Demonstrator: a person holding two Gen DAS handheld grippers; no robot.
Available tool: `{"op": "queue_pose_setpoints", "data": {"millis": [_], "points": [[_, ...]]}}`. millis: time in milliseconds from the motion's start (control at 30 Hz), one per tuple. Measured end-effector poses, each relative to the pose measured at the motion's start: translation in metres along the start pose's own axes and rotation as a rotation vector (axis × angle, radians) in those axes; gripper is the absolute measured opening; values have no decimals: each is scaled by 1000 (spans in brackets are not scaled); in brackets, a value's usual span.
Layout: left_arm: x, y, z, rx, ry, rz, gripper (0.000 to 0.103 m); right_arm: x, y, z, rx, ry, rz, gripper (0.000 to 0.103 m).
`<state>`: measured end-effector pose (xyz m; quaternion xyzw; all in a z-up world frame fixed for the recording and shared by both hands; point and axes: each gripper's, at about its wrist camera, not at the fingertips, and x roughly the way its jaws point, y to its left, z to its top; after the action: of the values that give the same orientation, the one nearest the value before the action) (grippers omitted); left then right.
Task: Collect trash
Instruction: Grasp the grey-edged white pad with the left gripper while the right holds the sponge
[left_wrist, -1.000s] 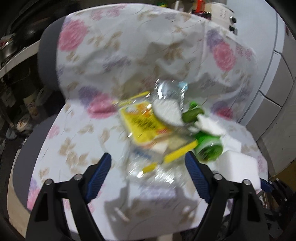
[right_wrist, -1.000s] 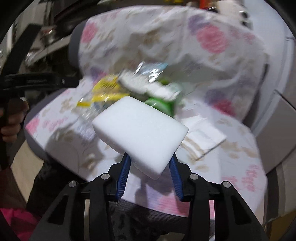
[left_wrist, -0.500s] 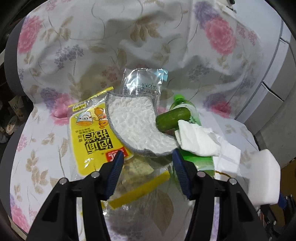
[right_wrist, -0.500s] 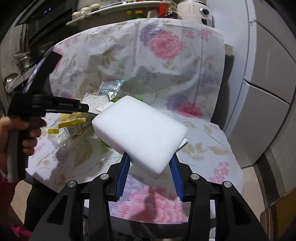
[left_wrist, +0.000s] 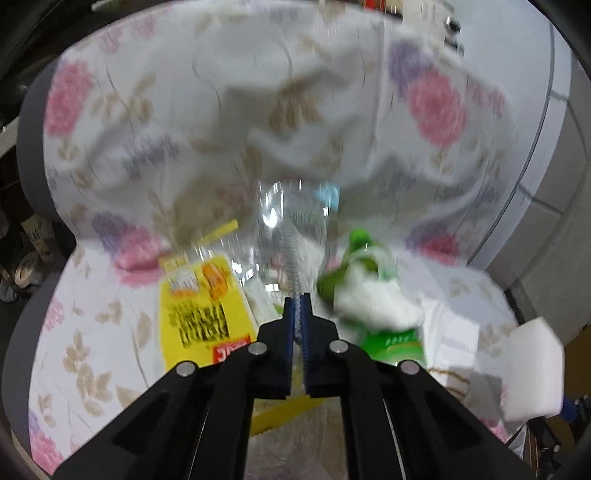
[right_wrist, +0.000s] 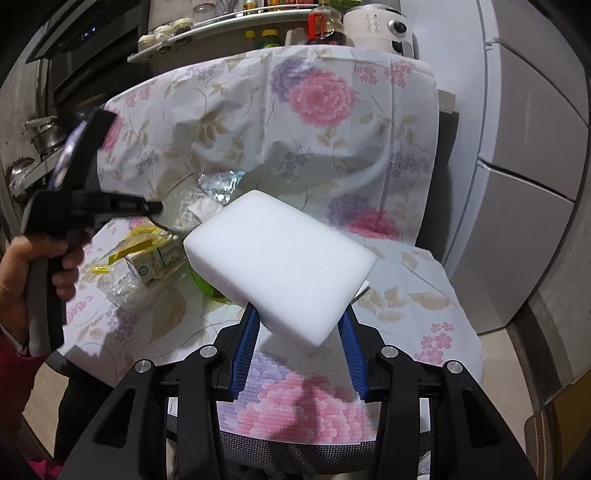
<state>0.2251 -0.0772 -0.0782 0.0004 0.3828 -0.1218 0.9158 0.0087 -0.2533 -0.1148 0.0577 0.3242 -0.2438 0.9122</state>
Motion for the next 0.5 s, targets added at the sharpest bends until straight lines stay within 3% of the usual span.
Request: {"op": "queue_pose_setpoints", "data": {"millis": [300,500], "points": [[-69,29,8,-69,-126,-53,2,-14,1,2,21,-13,8,44],[-105,23,-1,-68,-191,-203,2,-22,3,1,26,-10,-1,44]]}}
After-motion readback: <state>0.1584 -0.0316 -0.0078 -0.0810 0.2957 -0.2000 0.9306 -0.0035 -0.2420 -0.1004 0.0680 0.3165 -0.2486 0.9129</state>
